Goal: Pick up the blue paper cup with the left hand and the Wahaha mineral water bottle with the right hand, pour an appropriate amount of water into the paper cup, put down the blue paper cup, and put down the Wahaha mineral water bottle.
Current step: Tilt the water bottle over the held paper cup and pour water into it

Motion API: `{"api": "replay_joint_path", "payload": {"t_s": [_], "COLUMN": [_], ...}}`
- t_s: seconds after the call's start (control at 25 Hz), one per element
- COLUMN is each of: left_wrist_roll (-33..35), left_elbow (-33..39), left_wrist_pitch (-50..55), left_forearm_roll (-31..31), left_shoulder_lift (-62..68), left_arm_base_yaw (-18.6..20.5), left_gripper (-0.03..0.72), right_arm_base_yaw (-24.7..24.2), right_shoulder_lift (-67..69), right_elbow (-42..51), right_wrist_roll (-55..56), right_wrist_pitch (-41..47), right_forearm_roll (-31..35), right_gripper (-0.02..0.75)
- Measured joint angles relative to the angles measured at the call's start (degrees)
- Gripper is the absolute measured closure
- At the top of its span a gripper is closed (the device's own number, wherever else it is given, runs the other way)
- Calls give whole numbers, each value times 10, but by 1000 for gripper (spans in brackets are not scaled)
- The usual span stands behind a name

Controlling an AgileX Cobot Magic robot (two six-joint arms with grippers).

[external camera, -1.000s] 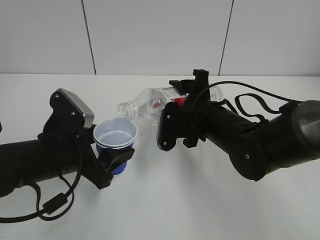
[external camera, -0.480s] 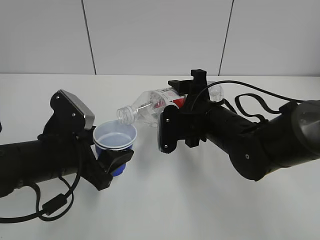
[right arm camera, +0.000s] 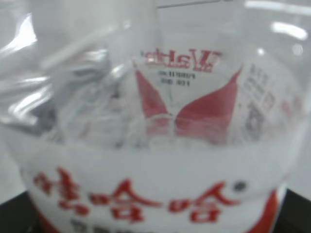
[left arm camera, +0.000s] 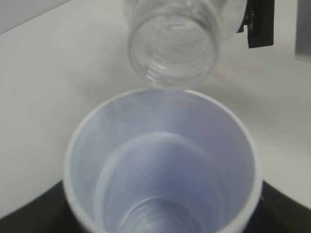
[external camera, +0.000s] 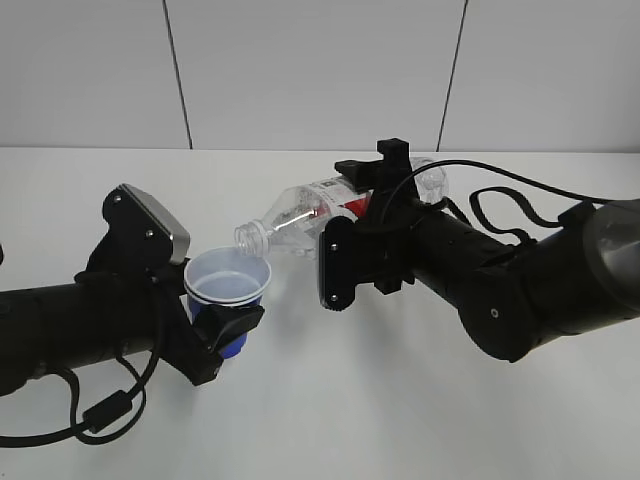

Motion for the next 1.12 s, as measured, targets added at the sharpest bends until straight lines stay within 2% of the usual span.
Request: {"api": "replay_joint_path", "payload": {"t_s": [1.12], "left_wrist_roll": [0], "left_elbow": [0], "left_wrist_pitch": [23], "left_forearm_roll": [24], "left_shoulder_lift": [0], "left_arm_base_yaw": [0], "left_gripper": [164], "right_arm_base_yaw": [0], "right_shoulder_lift": [0], "right_elbow": [0], "right_wrist_roll": [-46], "right_wrist_pitch": [0], "right_forearm_roll": [-4], "right_gripper": [225]}}
